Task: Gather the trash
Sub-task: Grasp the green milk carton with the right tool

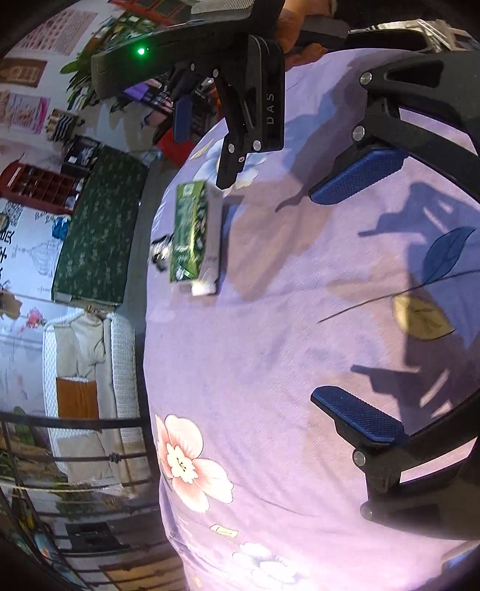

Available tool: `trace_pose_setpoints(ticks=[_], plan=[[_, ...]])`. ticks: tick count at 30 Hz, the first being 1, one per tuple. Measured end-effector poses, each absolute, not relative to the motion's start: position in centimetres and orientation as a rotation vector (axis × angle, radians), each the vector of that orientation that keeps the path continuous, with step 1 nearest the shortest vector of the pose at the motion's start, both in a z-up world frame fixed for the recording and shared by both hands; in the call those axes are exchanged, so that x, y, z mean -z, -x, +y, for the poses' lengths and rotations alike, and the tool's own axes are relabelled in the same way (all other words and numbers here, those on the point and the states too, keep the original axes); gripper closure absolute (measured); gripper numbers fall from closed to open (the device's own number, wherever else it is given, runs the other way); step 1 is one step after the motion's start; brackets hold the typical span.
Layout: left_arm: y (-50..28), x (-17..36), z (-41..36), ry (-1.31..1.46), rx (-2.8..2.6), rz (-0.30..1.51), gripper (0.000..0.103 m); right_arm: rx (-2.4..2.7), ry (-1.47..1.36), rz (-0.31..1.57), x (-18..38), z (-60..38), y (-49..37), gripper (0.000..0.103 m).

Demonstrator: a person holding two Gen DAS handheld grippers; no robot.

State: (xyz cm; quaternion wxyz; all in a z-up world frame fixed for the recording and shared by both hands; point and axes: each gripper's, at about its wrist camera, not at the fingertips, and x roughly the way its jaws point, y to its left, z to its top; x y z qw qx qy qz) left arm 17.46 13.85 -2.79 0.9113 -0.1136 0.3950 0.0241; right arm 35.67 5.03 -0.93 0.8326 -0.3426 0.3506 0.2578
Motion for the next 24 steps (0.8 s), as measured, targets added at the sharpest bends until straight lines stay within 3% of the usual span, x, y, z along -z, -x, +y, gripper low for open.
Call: trace_pose_setpoints(ticks=[6,8,10,12,24], plan=[[-19.5,3.5,15.0,0.251,-0.065,0.826,0.006,-0.588,0.972,0.781,3.9,8.4,-38.7,0.015],[-20.0,3.8,15.3,0.251,-0.065,0.831,0.006,-0.597,1.059,0.816,5.7,9.2,-39.5,0.026],[-20.6,4.2,15.4,0.256,-0.067,0.839,0.006,-0.599,1.119,0.823,6.9,9.5,-39.6,0.044],[-21.0,4.4,15.7,0.262,-0.066,0.846,0.006,-0.628,1.111,0.819,7.2,9.4,-39.2,0.052],[-21.4,4.3,16.6,0.352,-0.086,0.812,0.006,-0.695,0.828,0.768,4.8,4.0,-31.9,0.054]])
